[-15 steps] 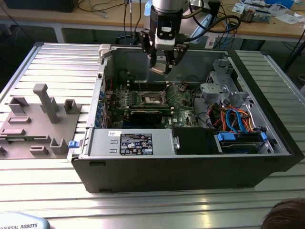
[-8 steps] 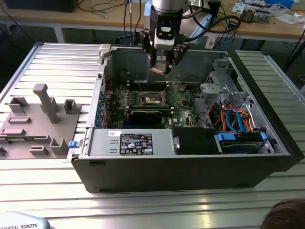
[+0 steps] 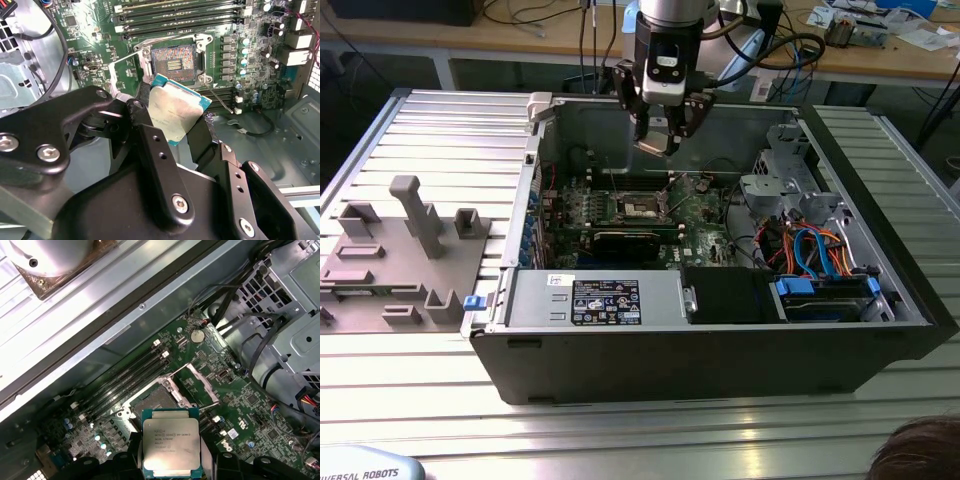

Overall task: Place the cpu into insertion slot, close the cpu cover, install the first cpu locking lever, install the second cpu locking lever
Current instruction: 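Place the cpu into insertion slot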

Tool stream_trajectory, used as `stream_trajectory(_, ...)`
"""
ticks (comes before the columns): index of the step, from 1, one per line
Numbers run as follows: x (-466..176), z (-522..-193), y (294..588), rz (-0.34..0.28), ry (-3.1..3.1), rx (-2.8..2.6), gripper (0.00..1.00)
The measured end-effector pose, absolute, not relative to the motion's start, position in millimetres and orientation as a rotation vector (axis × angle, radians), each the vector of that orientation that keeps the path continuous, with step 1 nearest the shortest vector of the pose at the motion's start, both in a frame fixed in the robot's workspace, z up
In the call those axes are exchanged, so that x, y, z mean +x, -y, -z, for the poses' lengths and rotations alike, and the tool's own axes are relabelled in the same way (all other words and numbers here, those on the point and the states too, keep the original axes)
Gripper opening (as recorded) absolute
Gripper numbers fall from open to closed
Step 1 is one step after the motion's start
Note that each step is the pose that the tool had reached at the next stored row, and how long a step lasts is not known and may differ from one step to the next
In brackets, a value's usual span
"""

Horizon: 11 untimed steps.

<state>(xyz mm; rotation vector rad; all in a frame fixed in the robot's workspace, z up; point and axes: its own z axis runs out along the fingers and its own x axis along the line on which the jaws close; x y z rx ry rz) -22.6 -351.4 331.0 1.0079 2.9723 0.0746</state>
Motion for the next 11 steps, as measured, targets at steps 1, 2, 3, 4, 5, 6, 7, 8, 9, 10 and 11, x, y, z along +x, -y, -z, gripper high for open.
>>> stream_trajectory(1, -22.5, -331.0, 351.4, -0.074, -2.971, 1.012, 0.55)
stream_trajectory(2, -22.5, -331.0, 351.4, -0.074, -2.970, 1.015, 0.55)
stream_trajectory(3, -22.5, -331.0, 351.4, -0.074, -2.969, 1.018, 0.55)
stream_trajectory(4, -22.6, -331.0, 351.4, -0.074, -2.968, 1.021, 0.55)
stream_trajectory(5, -22.5, -331.0, 351.4, -0.074, -2.966, 1.024, 0.55)
stream_trajectory(6, -22.6, -331.0, 351.4, -0.073, -2.965, 1.028, 0.55)
stream_trajectory(7, -22.6, -331.0, 351.4, -0.073, -2.964, 1.030, 0.55)
stream_trajectory(8, -22.5, -331.0, 351.4, -0.073, -2.963, 1.033, 0.55)
stream_trajectory(9, -22.6, -330.9, 351.4, -0.073, -2.961, 1.037, 0.55)
stream_trajectory(10, -22.5, -330.9, 351.4, -0.073, -2.960, 1.040, 0.55)
stream_trajectory(11, -22.5, -330.9, 351.4, -0.073, -2.959, 1.042, 0.55)
